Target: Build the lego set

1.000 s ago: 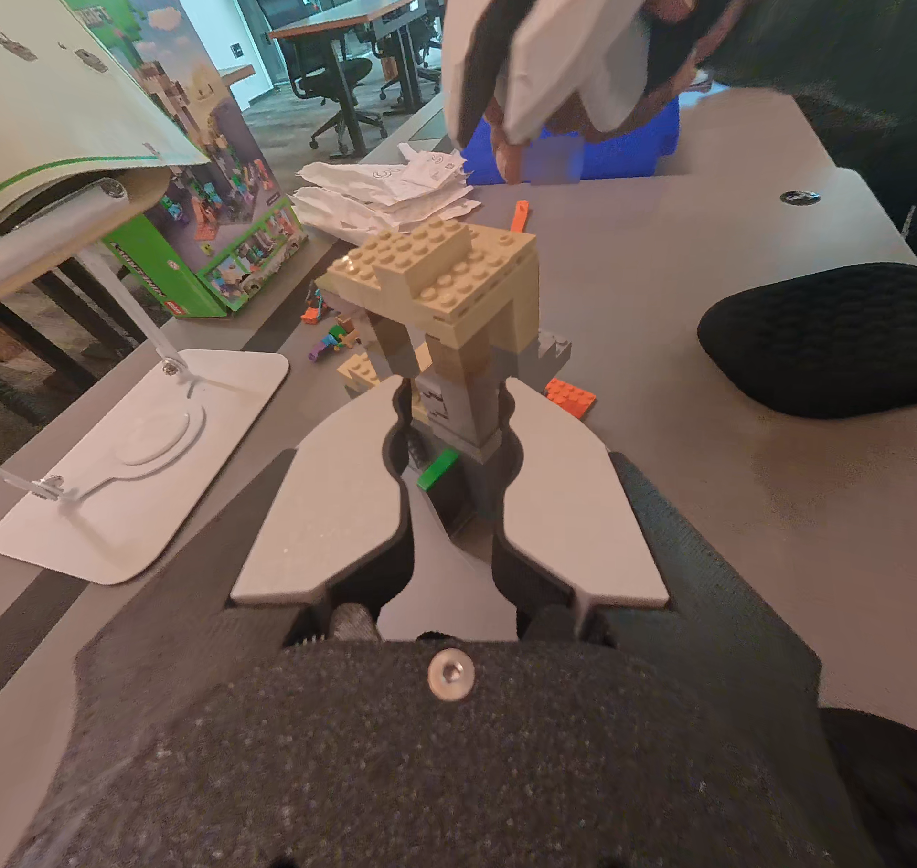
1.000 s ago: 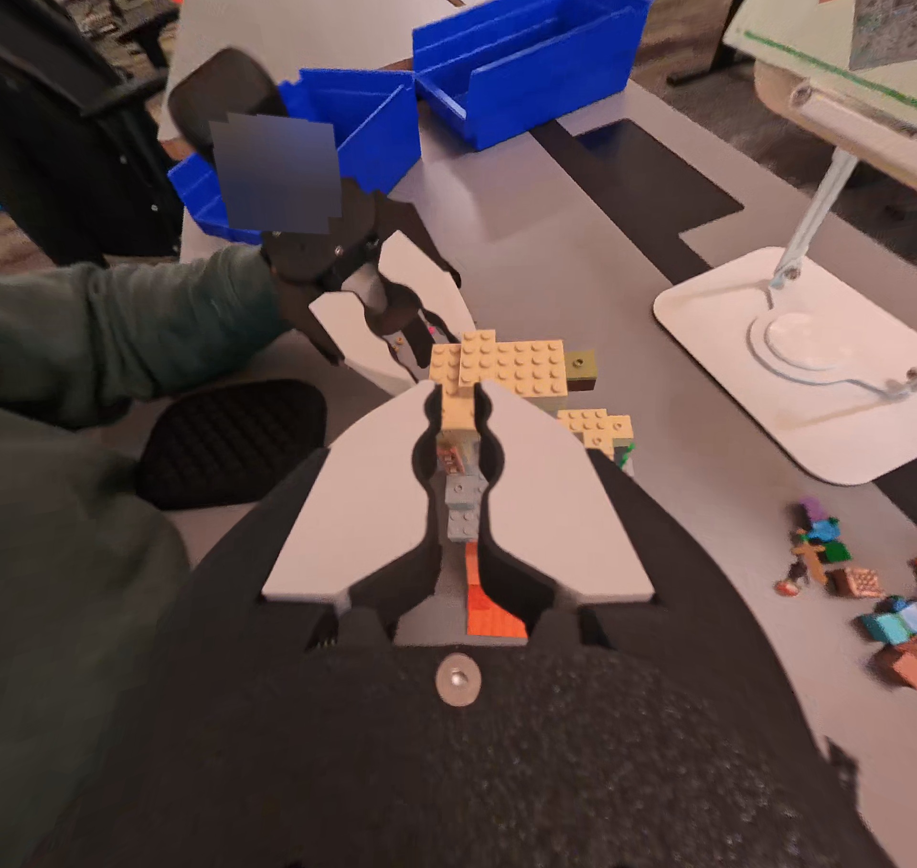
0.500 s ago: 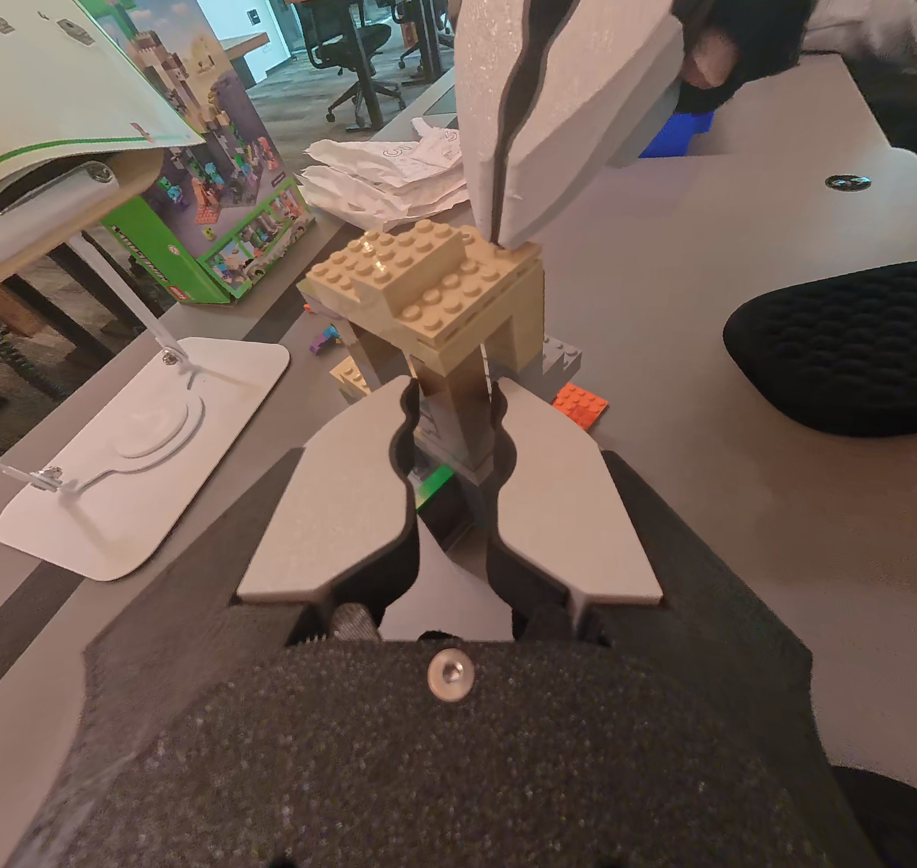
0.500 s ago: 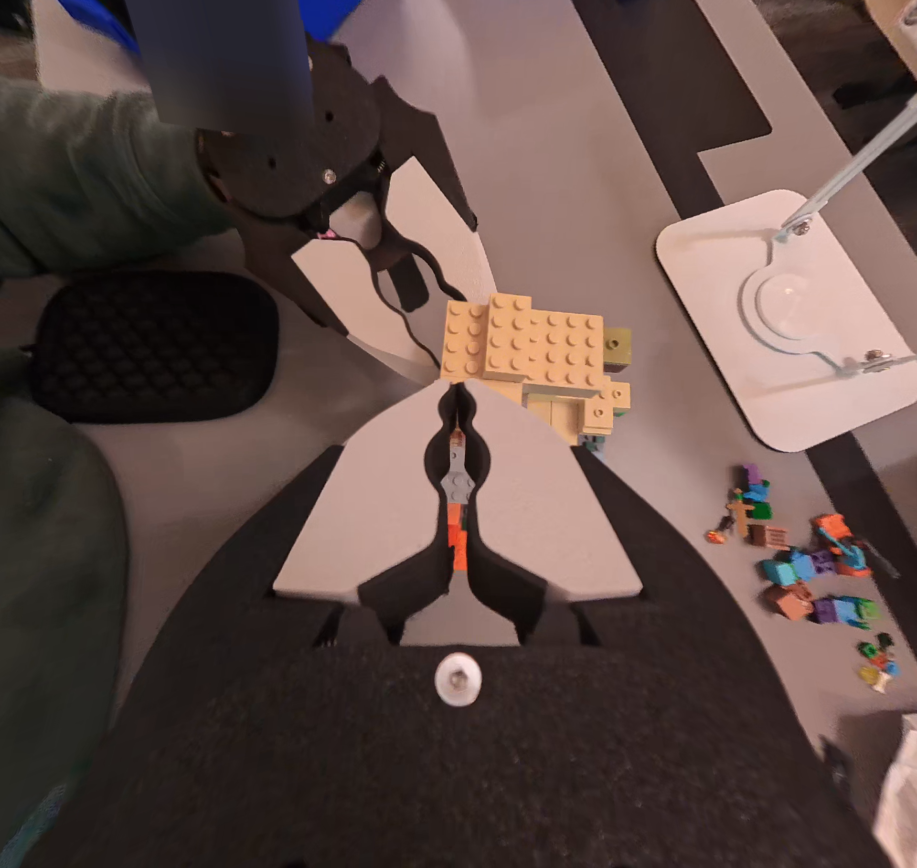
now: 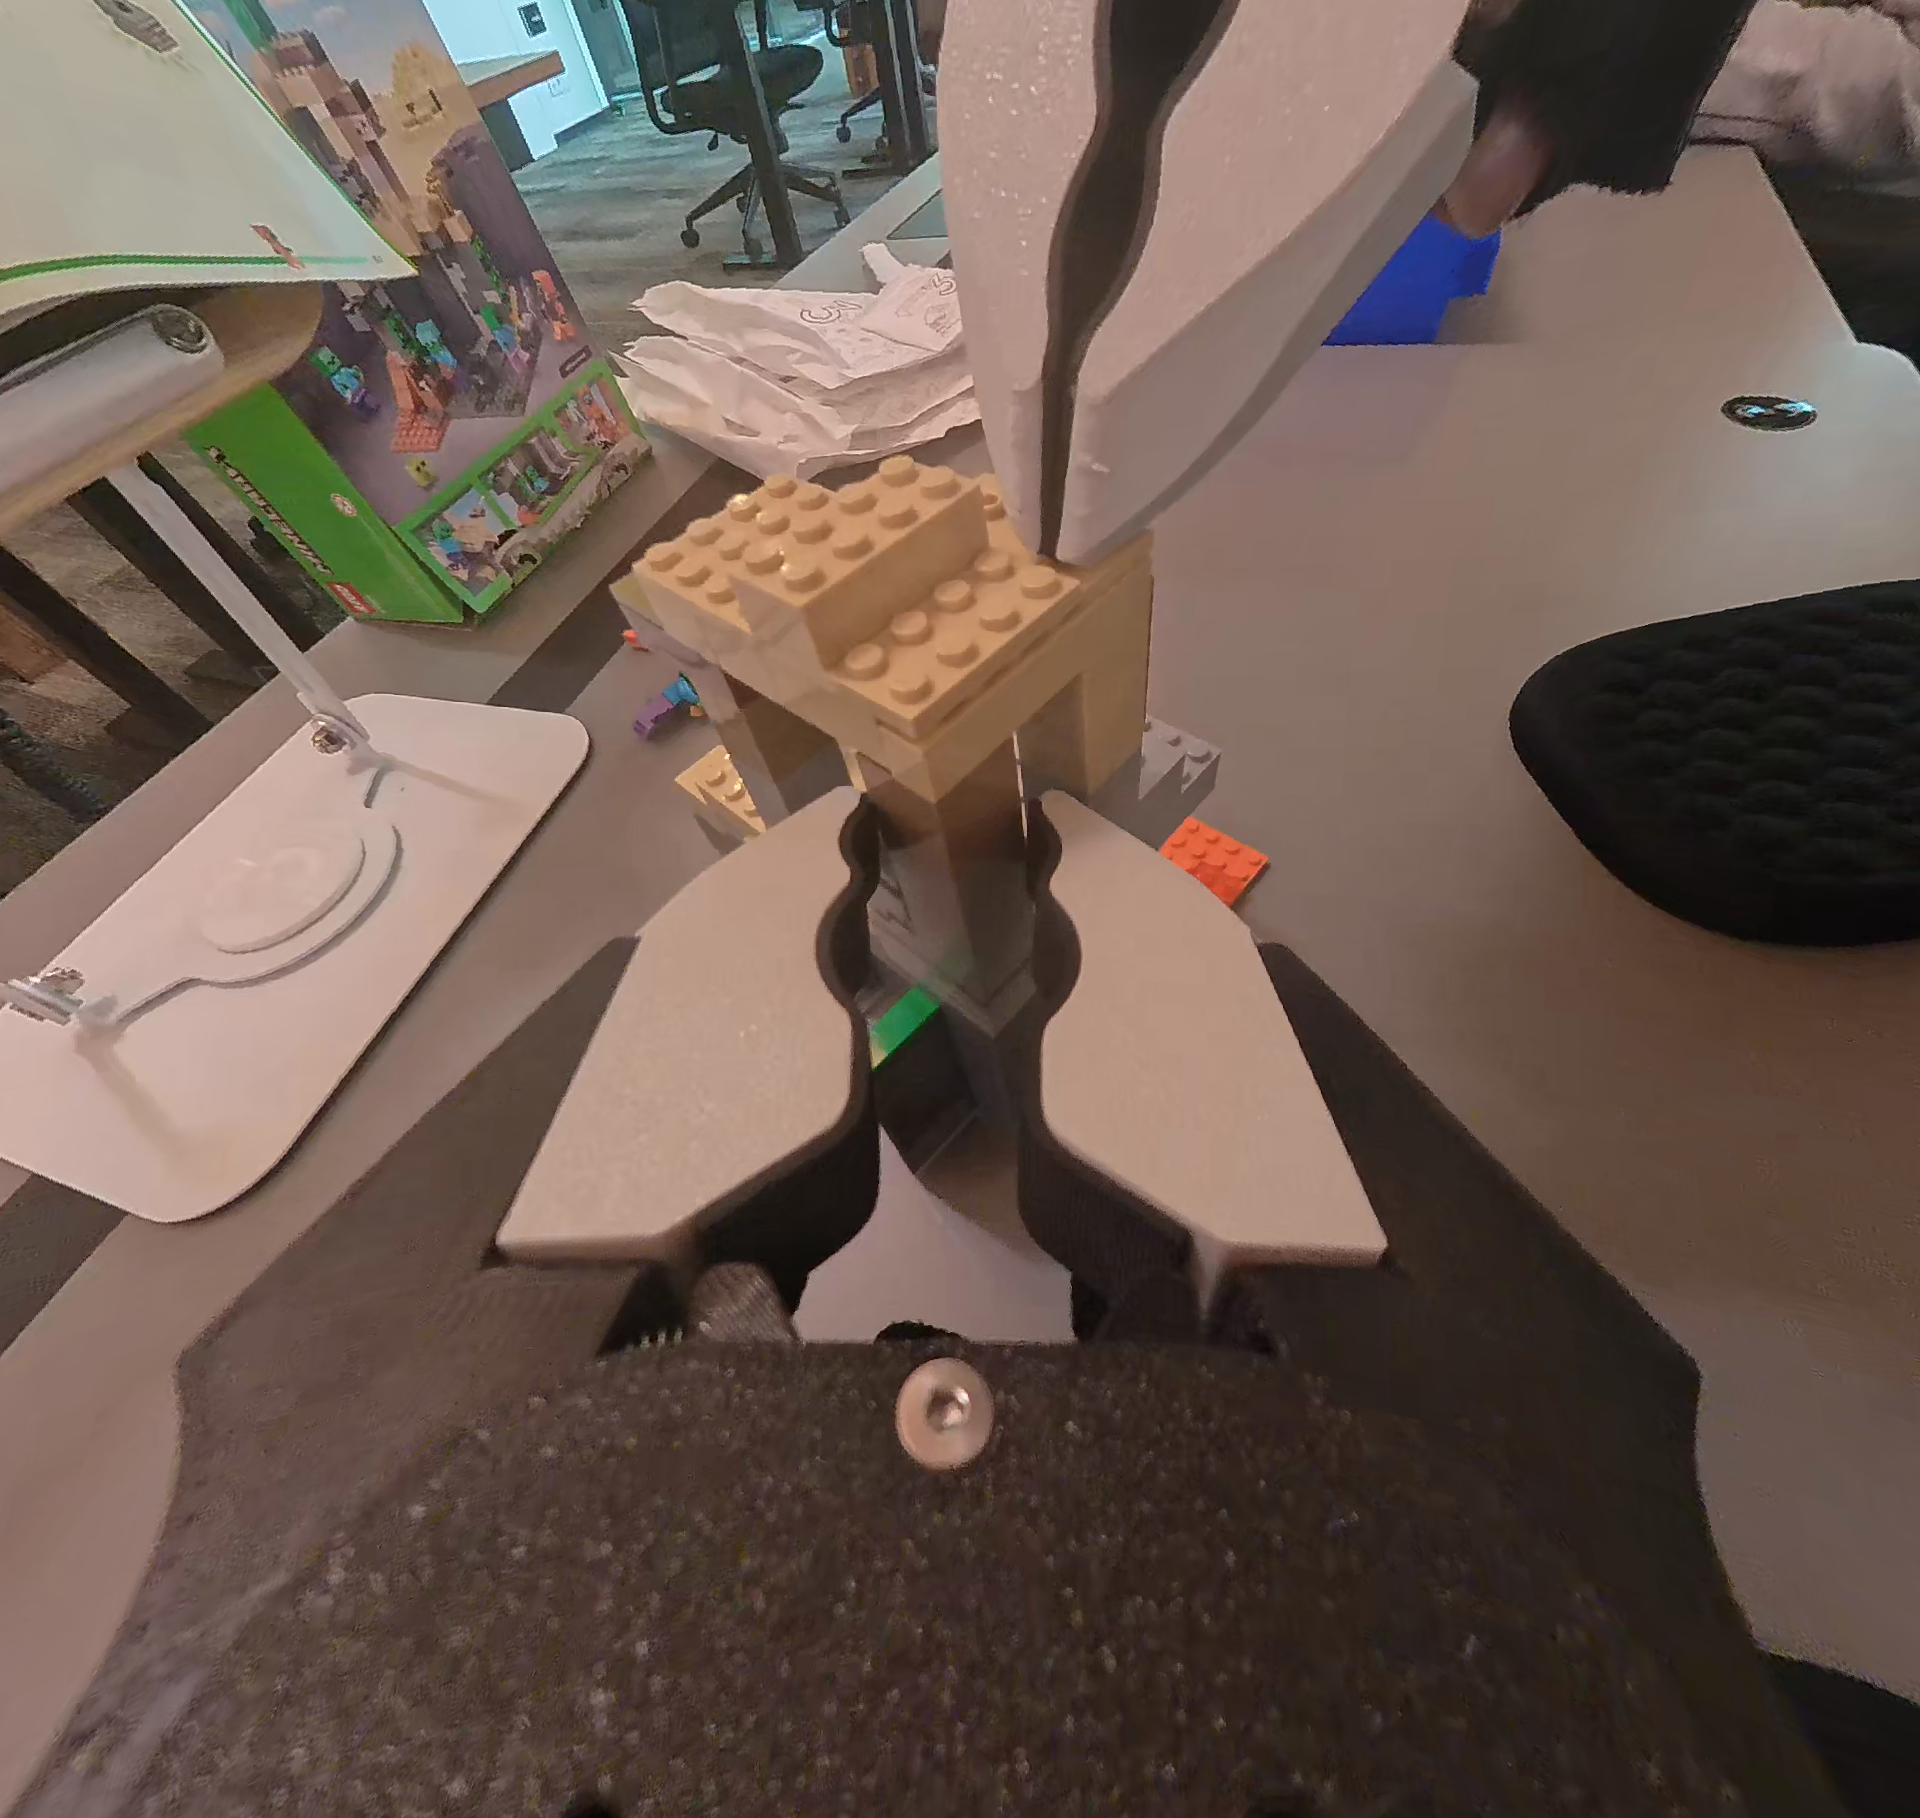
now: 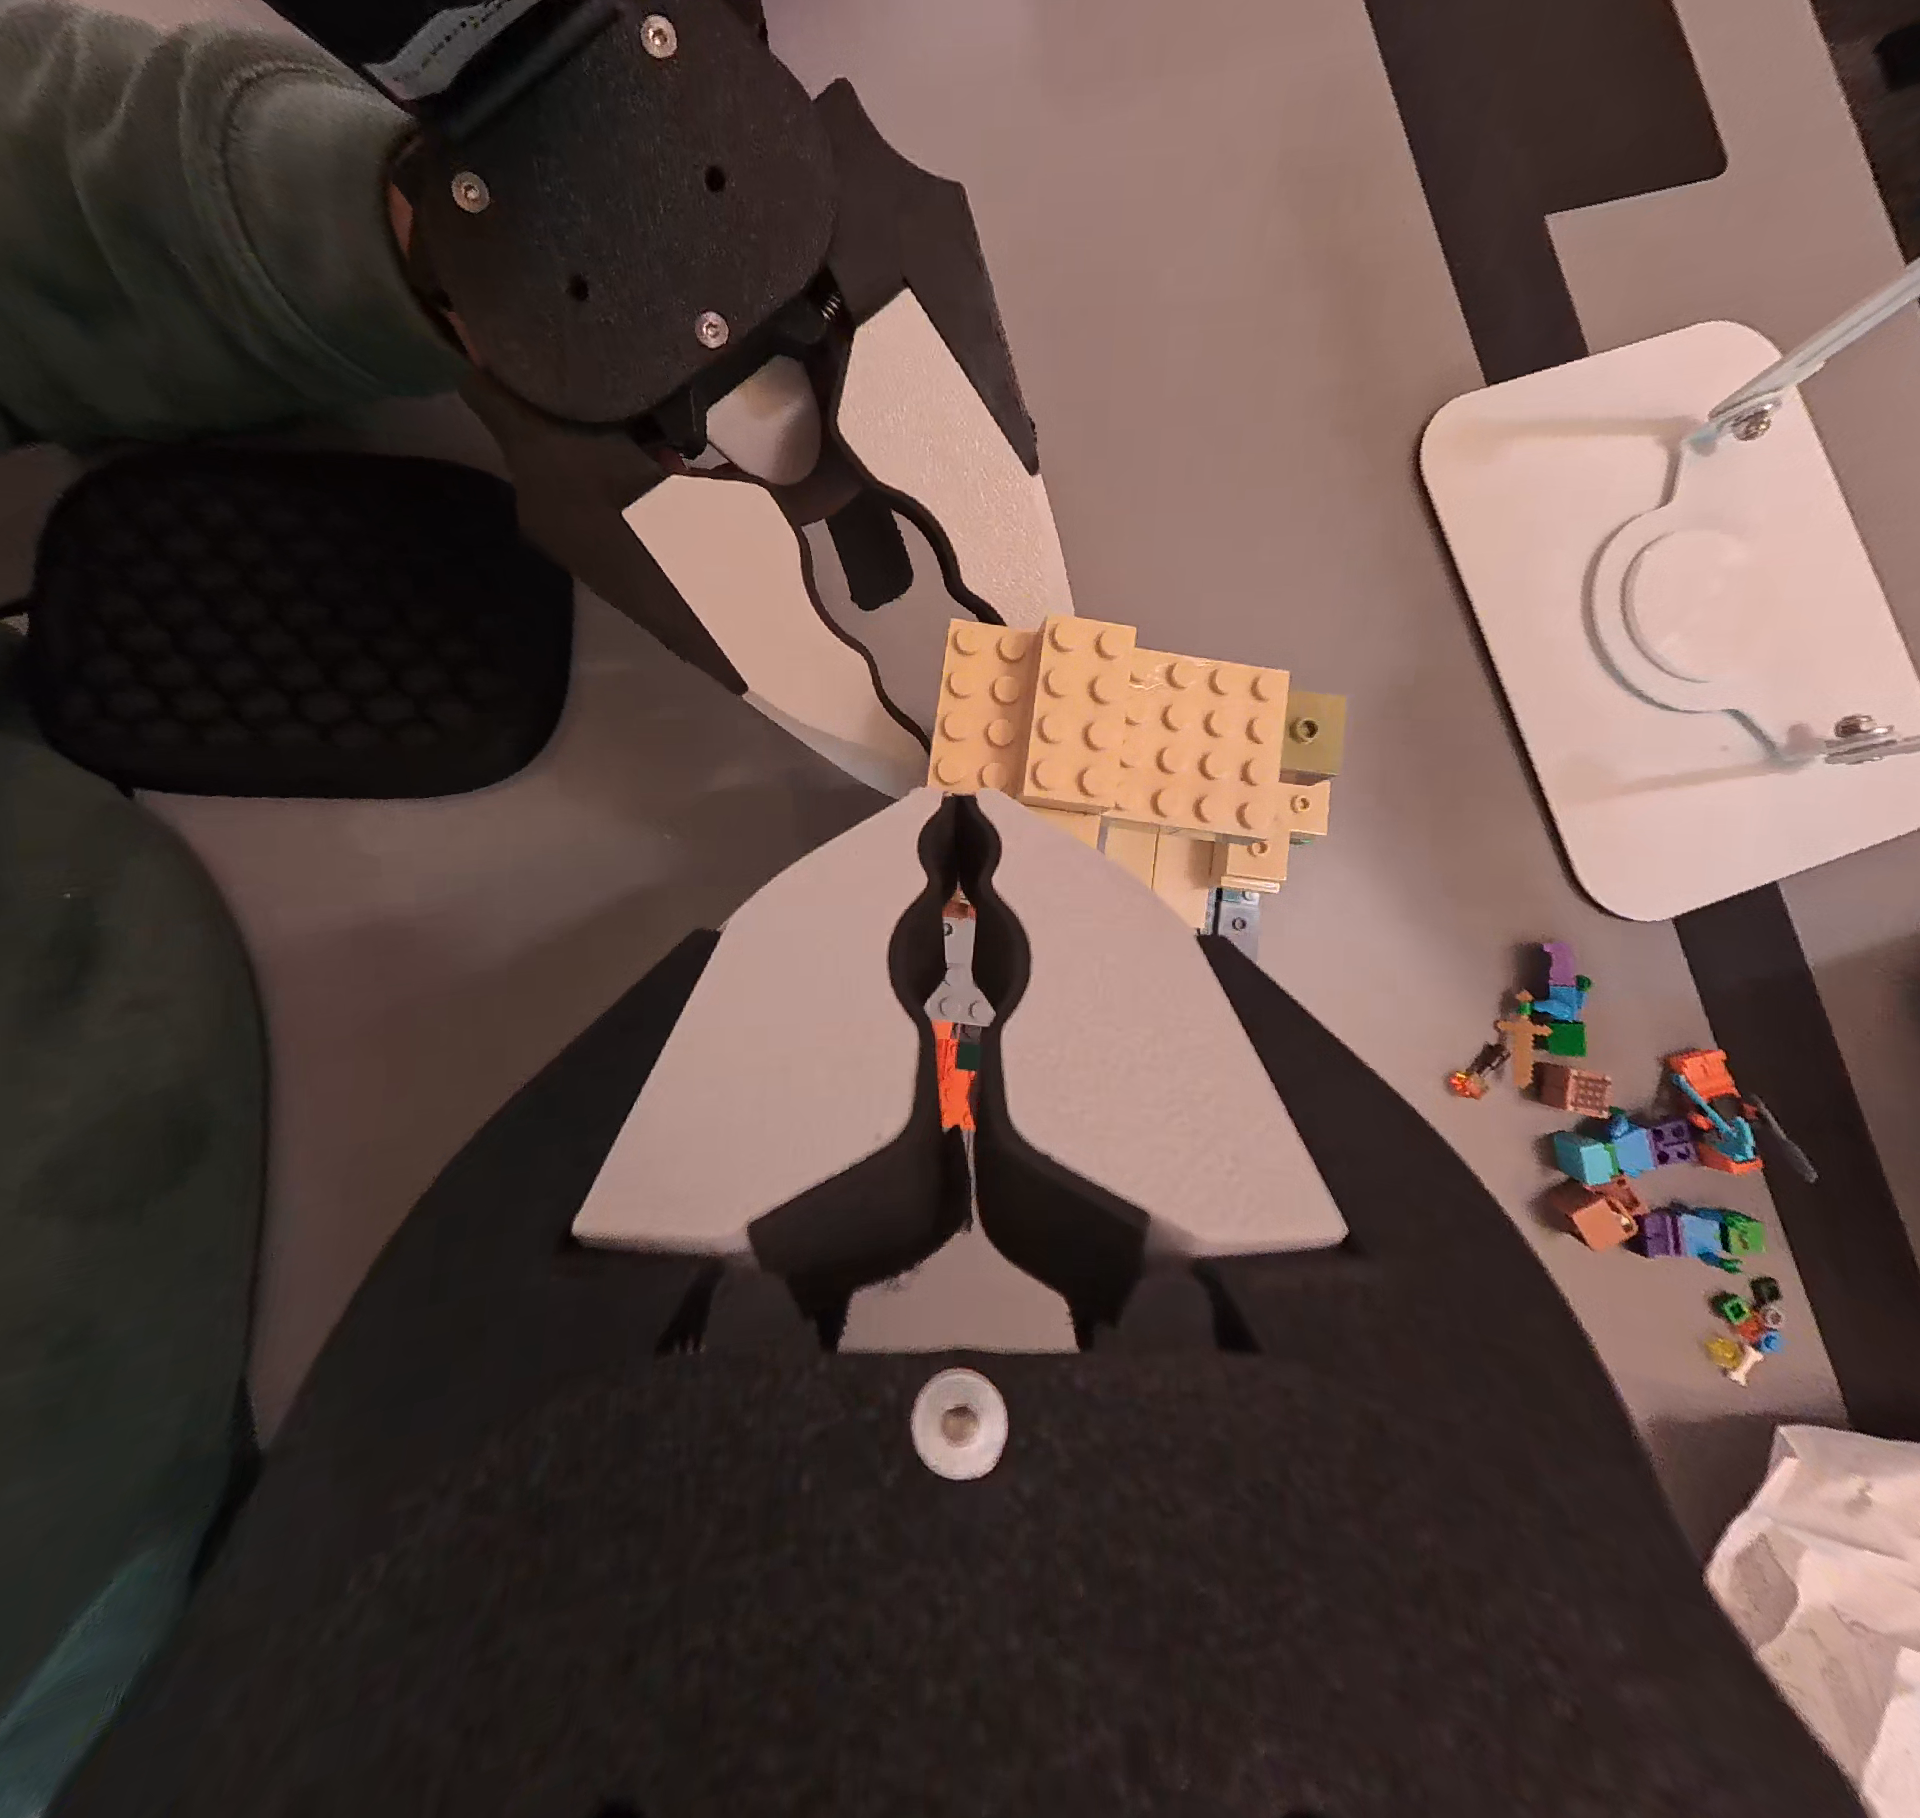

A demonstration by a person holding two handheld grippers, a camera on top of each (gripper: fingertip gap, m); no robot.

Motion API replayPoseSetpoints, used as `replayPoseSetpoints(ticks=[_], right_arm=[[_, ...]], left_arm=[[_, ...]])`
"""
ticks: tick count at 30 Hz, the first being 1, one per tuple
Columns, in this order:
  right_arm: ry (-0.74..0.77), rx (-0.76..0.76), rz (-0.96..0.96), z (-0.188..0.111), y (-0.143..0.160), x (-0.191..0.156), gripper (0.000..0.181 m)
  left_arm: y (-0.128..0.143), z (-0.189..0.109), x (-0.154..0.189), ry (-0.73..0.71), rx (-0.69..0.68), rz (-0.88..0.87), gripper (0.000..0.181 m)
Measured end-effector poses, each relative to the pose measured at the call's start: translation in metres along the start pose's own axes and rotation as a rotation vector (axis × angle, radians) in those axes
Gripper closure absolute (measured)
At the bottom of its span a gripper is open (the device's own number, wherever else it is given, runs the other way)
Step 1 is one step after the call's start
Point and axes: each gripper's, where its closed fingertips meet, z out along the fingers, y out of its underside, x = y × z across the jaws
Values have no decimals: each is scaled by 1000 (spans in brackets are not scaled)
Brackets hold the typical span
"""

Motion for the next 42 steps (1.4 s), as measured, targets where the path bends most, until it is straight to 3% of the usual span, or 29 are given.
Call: replayPoseSetpoints(ticks=[1,10,14,17,27,42], right_arm=[[-4,-6,-1,0,0,0,181],[-54,42,53,0,-1,-1,181],[-69,193,124,-21,-18,8,181],[-47,218,118,-28,-20,14,181],[-10,45,-2,10,-18,1,181],[-33,-93,3,12,-16,0,181]], left_arm=[[0,1,0,2,0,-2,155],[0,3,1,9,3,-1,155],[0,3,0,5,5,5,155],[0,3,0,6,5,2,155],[0,4,0,-5,1,5,155],[1,3,0,7,-11,-5,155]])
